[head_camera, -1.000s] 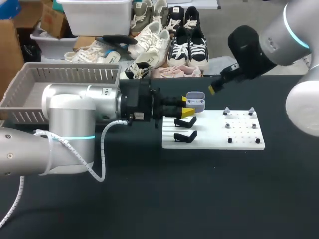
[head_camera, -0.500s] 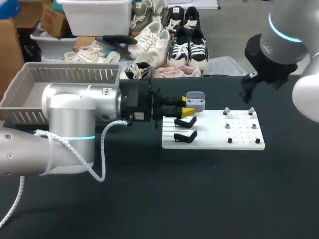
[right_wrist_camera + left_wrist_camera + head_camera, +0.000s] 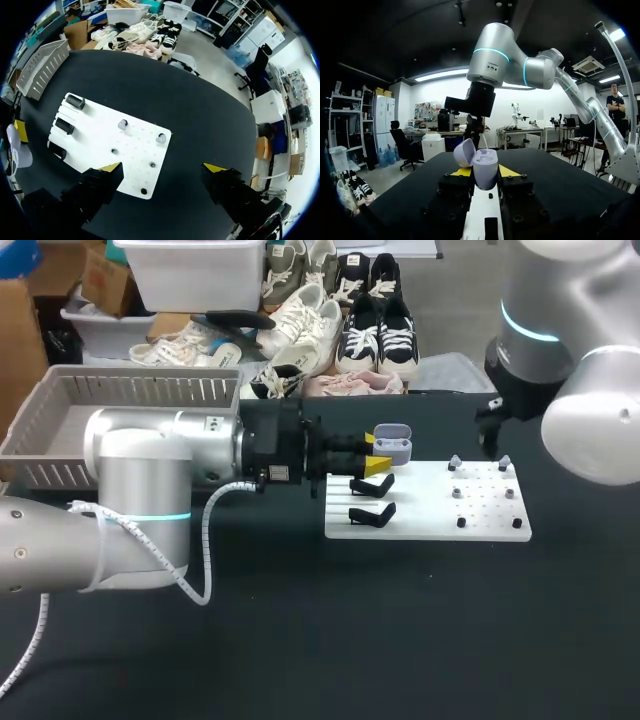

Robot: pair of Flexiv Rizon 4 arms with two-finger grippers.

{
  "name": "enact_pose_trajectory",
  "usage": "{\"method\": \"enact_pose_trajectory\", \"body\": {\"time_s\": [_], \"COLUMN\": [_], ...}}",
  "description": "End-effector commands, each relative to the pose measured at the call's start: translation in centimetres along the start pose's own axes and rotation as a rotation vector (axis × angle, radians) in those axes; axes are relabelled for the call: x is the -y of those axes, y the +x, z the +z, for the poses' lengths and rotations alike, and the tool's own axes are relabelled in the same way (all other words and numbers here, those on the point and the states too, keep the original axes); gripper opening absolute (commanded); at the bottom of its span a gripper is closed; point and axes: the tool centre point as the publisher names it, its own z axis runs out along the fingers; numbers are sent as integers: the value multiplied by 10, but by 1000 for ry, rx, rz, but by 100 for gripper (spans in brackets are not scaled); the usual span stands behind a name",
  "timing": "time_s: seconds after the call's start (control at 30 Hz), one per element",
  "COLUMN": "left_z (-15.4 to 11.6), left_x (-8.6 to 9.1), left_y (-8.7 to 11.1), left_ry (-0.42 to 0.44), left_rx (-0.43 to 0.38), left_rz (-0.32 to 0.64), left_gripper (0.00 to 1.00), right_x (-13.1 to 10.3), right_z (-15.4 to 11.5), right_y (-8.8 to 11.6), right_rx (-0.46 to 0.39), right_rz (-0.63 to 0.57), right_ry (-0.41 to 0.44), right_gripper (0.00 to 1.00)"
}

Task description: Pick up each earbud case from the left stands, insert the matching earbuds, close the lid, and place the case in the box.

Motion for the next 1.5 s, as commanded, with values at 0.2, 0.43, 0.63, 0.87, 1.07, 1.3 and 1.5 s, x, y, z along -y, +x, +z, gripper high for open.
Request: {"method": "enact_pose_trajectory", "body": {"time_s": [0.2,0.43,0.63,0.87,1.07,1.3,1.5], "left_z": [0,0,0,0,0,0,0], "left_x": [0,0,0,0,0,0,0], "left_y": [1,1,1,1,1,1,1], "left_ry": [-1,-1,-1,-1,-1,-1,-1], "left_rx": [2,2,2,2,2,2,2], "left_rz": [1,1,1,1,1,1,1], "left_gripper": [0,0,0,0,0,0,0], "right_x": [-4,-4,-3,0,1,0,-1], "right_z": [34,51,60,69,72,74,76], "right_y": [-21,-24,-24,-23,-22,-24,-26], "right_rx": [-30,-55,-66,-81,-78,-76,-71], "right_rz": [12,11,19,21,35,37,41], "right_ry": [-24,-17,-14,-1,-5,-5,-5], "right_gripper": [89,75,60,51,50,47,45]}}
